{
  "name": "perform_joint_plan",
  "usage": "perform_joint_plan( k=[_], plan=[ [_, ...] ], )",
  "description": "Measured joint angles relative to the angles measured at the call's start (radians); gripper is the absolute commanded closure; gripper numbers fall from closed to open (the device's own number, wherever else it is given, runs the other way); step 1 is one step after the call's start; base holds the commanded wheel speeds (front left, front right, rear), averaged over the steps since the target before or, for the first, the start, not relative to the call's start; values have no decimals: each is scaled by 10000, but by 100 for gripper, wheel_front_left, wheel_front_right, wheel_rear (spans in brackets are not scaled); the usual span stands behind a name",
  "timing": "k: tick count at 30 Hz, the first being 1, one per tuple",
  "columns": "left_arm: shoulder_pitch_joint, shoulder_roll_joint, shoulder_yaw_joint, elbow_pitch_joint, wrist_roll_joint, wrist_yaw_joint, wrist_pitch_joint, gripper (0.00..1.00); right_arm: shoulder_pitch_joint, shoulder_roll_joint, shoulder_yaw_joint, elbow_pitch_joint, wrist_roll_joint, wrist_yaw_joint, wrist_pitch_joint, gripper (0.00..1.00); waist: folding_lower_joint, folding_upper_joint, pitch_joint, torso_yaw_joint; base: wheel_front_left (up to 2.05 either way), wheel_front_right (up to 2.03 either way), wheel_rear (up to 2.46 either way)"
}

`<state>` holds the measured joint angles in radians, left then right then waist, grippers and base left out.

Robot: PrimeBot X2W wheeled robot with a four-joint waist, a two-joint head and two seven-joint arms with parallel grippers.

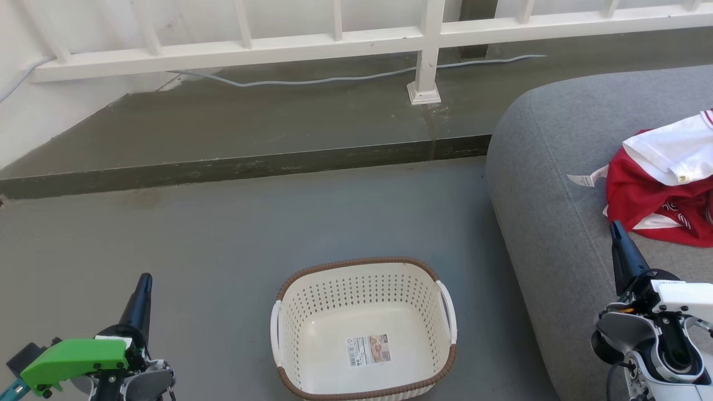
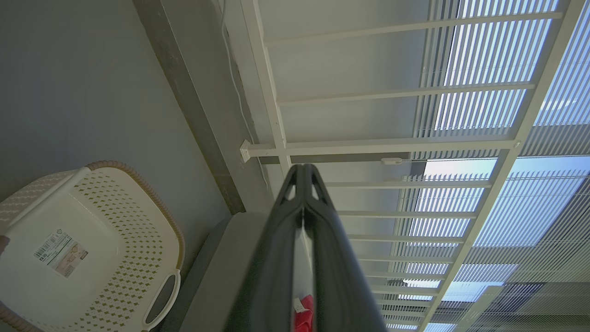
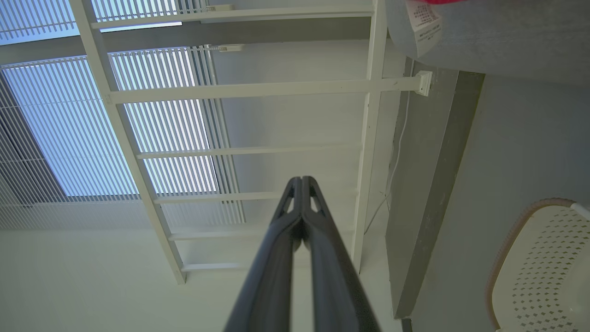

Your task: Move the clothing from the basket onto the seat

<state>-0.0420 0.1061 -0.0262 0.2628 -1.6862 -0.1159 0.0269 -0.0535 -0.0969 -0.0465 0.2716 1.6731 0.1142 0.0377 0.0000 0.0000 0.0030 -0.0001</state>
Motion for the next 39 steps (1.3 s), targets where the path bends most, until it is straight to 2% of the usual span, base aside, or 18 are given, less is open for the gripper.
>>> perform_joint_plan(
  k=[39],
  plan=[
    [-17,-19,65,138,0,-31,84,100,-6,10,-40,77,0,2,29,100,0,0,-3,1,0,0,0]
  ],
)
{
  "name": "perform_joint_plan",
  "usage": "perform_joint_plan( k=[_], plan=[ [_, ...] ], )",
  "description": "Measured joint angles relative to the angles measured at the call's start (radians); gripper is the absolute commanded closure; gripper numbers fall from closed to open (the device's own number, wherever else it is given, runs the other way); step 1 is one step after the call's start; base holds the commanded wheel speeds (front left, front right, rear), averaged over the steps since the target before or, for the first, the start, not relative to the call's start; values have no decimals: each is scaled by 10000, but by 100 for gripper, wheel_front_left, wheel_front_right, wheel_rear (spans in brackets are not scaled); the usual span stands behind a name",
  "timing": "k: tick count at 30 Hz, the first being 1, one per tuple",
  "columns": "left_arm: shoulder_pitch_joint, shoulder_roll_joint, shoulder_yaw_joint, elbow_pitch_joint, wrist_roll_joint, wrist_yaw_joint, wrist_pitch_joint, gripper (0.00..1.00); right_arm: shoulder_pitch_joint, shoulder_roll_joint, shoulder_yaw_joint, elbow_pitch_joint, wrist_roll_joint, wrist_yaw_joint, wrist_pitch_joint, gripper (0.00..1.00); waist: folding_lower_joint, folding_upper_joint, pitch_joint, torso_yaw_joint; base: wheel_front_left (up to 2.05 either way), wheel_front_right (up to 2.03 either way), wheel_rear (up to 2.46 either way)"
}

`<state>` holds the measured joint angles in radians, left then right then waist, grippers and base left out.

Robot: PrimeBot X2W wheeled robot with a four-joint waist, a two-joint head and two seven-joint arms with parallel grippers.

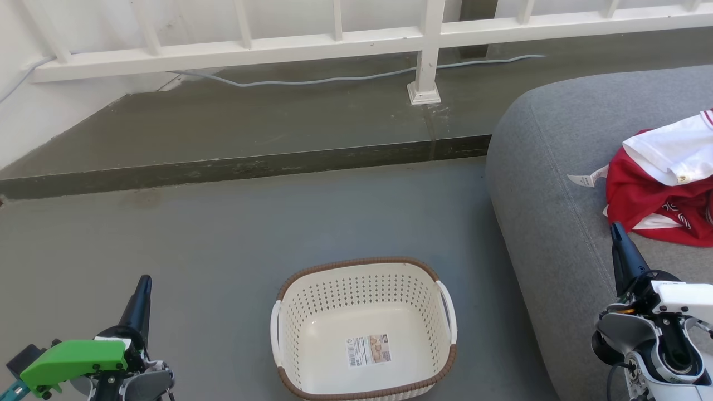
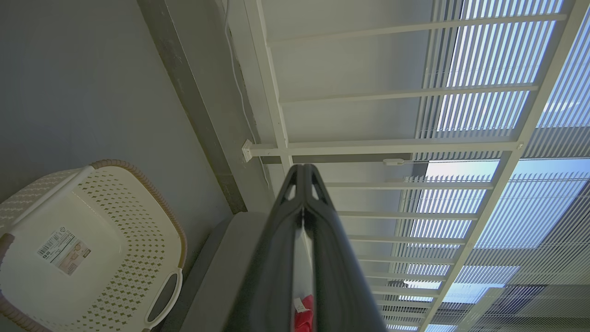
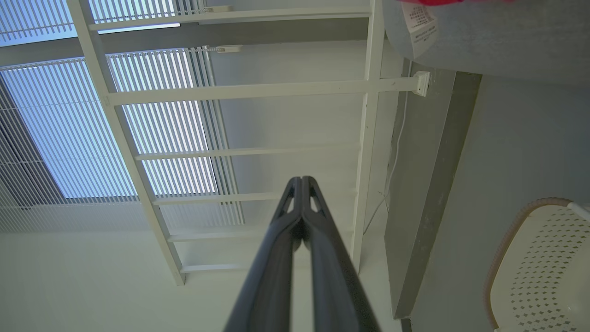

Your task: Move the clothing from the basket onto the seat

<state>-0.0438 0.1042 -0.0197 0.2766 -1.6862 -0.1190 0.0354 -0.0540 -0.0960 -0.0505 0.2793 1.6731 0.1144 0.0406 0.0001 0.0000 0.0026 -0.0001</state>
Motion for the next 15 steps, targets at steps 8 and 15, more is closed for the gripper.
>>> perform_joint_plan(
  k=[8,15],
  plan=[
    [-3,-2,27,6,0,-12,2,100,-1,2,-10,10,0,0,0,100,0,0,0,0,0,0,0],
    [-6,-4,42,8,0,-12,4,100,-2,4,-15,13,0,0,2,100,0,0,-1,0,0,0,0]
  ],
)
